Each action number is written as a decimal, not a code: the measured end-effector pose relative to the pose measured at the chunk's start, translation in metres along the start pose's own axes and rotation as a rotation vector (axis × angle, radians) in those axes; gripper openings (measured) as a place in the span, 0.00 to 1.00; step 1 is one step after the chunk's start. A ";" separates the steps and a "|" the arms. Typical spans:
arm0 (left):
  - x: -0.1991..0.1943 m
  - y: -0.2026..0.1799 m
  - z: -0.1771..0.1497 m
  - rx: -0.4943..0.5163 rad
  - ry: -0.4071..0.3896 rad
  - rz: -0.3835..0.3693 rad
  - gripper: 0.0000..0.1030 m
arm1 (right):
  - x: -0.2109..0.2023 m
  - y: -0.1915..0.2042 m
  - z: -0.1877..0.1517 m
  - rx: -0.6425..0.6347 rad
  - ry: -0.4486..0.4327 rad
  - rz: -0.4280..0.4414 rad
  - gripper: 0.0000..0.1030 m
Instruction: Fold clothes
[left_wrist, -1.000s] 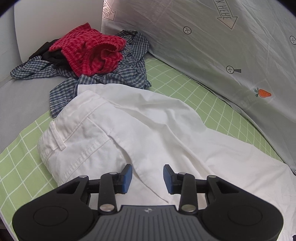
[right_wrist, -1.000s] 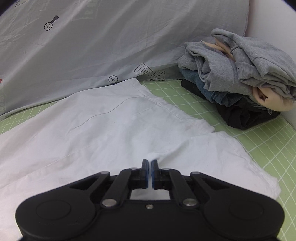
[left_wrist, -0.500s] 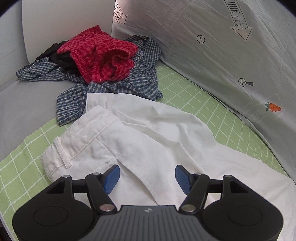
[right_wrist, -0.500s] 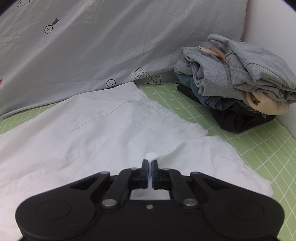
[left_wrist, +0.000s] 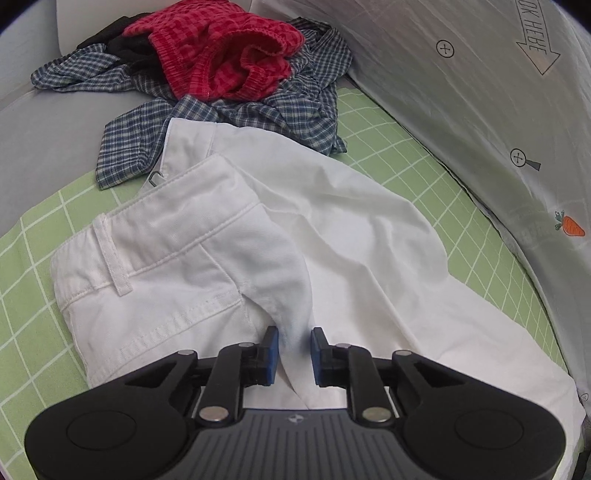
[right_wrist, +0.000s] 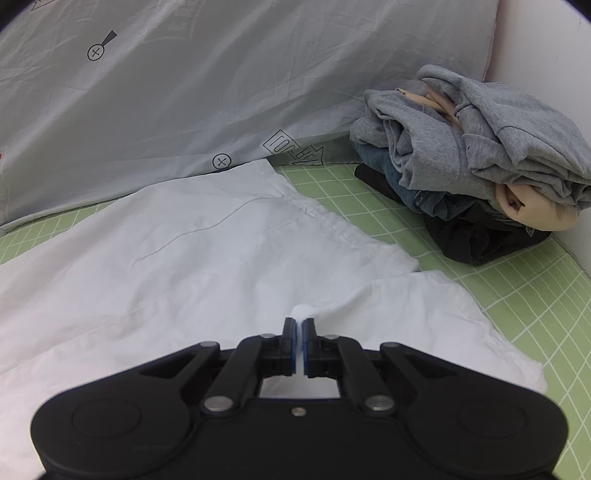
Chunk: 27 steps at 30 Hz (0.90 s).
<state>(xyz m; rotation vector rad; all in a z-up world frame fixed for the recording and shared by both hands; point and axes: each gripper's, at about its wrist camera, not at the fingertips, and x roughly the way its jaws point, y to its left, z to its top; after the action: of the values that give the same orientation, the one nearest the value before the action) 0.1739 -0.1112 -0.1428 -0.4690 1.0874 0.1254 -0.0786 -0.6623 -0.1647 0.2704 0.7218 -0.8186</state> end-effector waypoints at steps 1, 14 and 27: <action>0.001 0.002 0.000 -0.020 -0.001 -0.014 0.17 | 0.001 0.000 0.000 0.000 0.001 0.001 0.03; -0.054 -0.003 0.033 -0.103 -0.197 -0.133 0.03 | -0.026 0.010 0.033 -0.045 -0.175 -0.027 0.03; -0.013 -0.011 0.071 -0.091 -0.179 -0.079 0.03 | 0.029 0.064 0.095 -0.084 -0.191 0.046 0.03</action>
<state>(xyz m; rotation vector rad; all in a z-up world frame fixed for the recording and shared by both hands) 0.2294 -0.0890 -0.1013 -0.5706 0.8891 0.1448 0.0279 -0.6819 -0.1176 0.1303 0.5676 -0.7568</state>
